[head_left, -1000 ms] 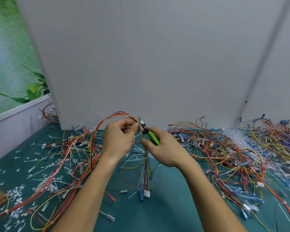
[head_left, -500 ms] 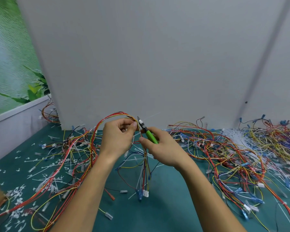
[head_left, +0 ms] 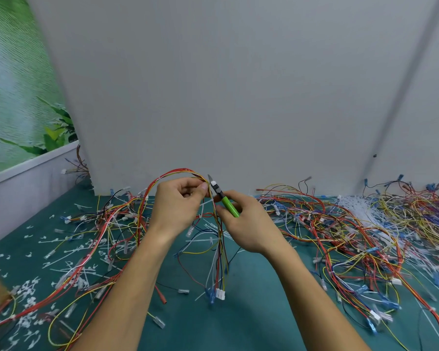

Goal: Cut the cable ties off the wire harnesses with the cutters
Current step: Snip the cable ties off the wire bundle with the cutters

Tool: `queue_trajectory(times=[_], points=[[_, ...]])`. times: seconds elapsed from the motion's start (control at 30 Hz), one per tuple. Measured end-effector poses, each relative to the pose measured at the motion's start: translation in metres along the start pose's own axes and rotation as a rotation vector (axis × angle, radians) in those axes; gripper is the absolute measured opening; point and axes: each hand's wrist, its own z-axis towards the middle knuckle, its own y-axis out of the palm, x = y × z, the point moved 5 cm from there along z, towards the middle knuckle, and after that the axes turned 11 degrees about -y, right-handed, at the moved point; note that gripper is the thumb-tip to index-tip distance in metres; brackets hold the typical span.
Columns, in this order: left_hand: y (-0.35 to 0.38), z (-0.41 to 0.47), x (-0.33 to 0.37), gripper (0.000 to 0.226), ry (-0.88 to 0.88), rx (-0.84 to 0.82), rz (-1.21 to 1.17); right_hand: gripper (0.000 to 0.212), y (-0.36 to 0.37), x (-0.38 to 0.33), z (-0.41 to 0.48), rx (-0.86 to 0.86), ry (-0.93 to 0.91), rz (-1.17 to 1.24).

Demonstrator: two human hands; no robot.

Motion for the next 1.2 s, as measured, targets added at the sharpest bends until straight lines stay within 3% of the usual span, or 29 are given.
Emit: queue_trajectory(times=[0.5,0.97,1.2], points=[[0.001,-0.001,0.0,0.024,-0.035,0.0,-0.019,0.011,-0.001,-0.001,0.0,-0.04,0.044,0.062],[0.003,-0.002,0.002,0.02,-0.007,-0.028,-0.012,0.01,0.001,0.004,-0.001,-0.005,0.222,0.593],[0.004,-0.002,0.0,0.016,-0.033,-0.033,-0.029,0.012,-0.013,0.004,0.0,0.003,0.155,0.421]])
